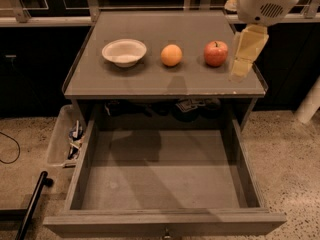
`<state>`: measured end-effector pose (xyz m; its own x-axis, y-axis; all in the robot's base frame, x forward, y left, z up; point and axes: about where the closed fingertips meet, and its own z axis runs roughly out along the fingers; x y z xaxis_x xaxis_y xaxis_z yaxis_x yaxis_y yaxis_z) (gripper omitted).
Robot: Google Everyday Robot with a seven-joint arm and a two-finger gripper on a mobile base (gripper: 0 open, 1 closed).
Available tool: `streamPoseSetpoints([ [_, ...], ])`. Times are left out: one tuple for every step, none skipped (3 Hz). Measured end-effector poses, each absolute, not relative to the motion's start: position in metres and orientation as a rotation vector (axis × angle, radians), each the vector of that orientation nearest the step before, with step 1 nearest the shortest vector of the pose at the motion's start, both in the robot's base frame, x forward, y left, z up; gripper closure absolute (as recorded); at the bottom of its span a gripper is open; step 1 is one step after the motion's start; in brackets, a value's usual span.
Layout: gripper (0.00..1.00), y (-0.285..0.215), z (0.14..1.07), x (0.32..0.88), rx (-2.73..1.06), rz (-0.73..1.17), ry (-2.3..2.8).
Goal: Place apple into top drawer
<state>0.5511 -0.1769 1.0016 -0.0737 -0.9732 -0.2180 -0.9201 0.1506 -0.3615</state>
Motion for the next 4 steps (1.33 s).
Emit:
streamPoseSetpoints([
  [0.0, -0.176, 1.004, 0.552, -1.803, -0.181, 2.027],
  [0.0, -0.174, 1.002, 0.555, -1.792, -0.171, 2.01],
  [0.0, -0.181, 0.983, 0.574, -1.699, -0.131, 1.996],
  [0.0, -0.19, 0.971, 0.611, -1.581, -0.128, 1.937],
])
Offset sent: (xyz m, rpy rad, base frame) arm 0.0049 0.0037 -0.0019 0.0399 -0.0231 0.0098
